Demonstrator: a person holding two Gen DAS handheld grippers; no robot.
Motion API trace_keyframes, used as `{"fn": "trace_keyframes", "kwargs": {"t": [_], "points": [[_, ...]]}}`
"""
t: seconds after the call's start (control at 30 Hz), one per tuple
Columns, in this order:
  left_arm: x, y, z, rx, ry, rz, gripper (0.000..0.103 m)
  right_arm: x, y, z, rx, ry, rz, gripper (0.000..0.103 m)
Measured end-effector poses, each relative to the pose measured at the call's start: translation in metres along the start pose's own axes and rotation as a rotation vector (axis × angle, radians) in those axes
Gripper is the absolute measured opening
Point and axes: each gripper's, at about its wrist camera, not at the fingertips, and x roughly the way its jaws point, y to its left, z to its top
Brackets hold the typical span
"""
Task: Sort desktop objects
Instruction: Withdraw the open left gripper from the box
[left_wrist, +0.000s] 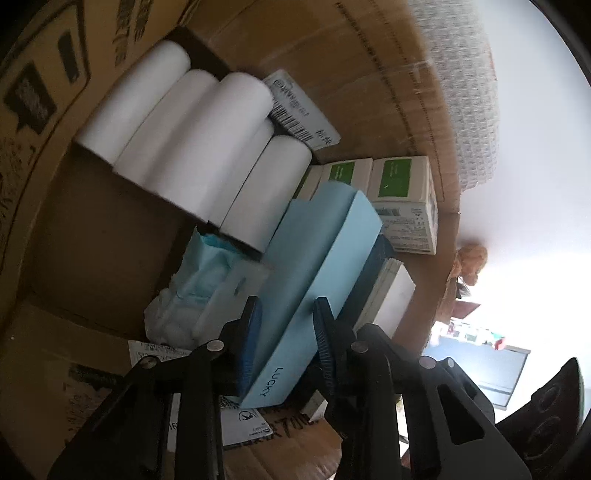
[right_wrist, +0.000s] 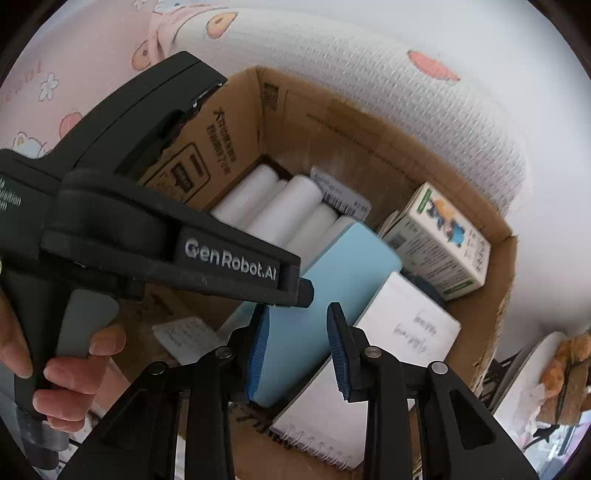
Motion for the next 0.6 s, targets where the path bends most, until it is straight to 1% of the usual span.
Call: {"fn": "trace_keyframes", "kwargs": {"t": [0.13, 0.2, 0.3, 0.37, 0.43, 0.6], "points": [[0.000, 0.012, 0.001, -0.062, 0.020, -0.073, 0.031, 0.004, 0.002, -0.005, -0.031, 0.031, -0.008, 0.028], [0.000, 0.012, 0.000, -0.055, 0.023, -0.084, 0.031, 0.007, 0.003, -0.007, -0.037, 0.050, -0.002, 0.028], [0.000, 0.008, -0.004, -0.008, 0.008, -0.060, 0.031, 0.013, 0.005, -0.007, -0.043, 0.080, -0.013, 0.028], [0.001, 0.007, -0.007, -0.003, -0.008, -0.052, 0.031, 0.018, 0.007, -0.006, -0.045, 0.106, -0.015, 0.028], [0.000, 0.006, -0.010, -0.014, -0.029, -0.050, 0.031, 0.019, 0.009, -0.005, -0.048, 0.112, -0.019, 0.028], [-0.001, -0.011, -0.020, 0.006, -0.055, -0.017, 0.032, 0.012, 0.013, -0.004, -0.048, 0.110, -0.039, 0.028]]}}
